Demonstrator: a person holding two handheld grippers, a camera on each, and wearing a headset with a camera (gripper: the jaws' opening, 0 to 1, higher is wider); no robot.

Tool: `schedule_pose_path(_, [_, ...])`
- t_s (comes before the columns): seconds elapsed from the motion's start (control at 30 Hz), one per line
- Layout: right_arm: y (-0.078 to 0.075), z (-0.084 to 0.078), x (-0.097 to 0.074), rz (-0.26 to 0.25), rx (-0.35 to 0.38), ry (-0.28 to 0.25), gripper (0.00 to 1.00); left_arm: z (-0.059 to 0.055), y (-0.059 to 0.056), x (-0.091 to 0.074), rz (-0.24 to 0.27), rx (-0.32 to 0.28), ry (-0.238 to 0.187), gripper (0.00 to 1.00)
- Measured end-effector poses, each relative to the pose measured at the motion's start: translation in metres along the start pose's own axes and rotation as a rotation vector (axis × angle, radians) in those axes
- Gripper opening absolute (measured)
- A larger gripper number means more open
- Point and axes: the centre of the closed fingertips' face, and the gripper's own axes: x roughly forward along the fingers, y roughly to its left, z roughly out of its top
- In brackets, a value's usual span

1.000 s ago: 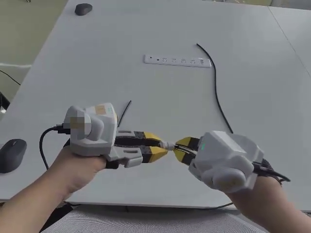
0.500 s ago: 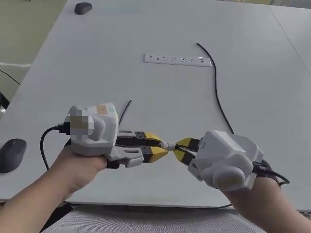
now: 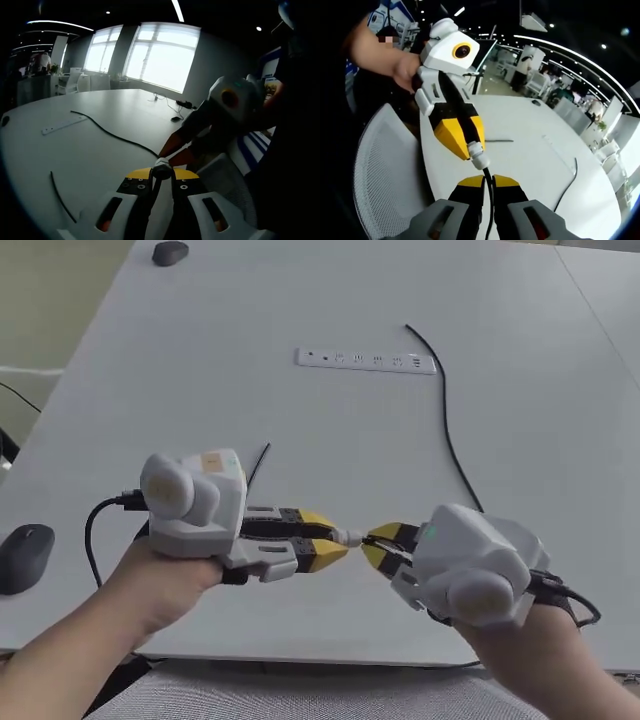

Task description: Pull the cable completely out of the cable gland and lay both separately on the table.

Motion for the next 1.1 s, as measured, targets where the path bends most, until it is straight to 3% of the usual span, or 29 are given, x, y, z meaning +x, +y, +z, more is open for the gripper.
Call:
schedule_pose_path(0.2, [-0.006, -0.013, -0.001, -0.016, 0.055, 0.018, 0.00, 0.000, 0.000, 0.000, -0.002, -0.005, -0.004, 0.15])
schedule_pose_path(0.4, [-0.013, -0.031, -0.001, -0.035, 0.157, 0.040, 0.00, 0.001, -0.001, 0.000, -0.009, -0.003, -0.008, 0.15])
schedule_pose_path(0.67, [-0.022, -0.060, 0.001, -0.073, 0.329, 0.078, 0.00, 0.002, 0.000, 0.002, -0.011, 0.005, -0.008, 0.15])
schedule_pose_path(0.8, [-0.028, -0.081, 0.003, -0.101, 0.491, 0.101, 0.00, 0.003, 0.000, 0.003, -0.014, 0.009, -0.004, 0.15])
schedule_pose_path(0.93, [-0.030, -0.099, 0.005, -0.122, 0.608, 0.117, 0.00, 0.003, 0.001, 0.002, -0.014, 0.011, -0.005, 0.15])
schedule_pose_path(1.1, [-0.031, -0.112, 0.006, -0.151, 0.691, 0.134, 0.01, 0.002, 0.000, 0.004, -0.013, 0.021, -0.002, 0.15])
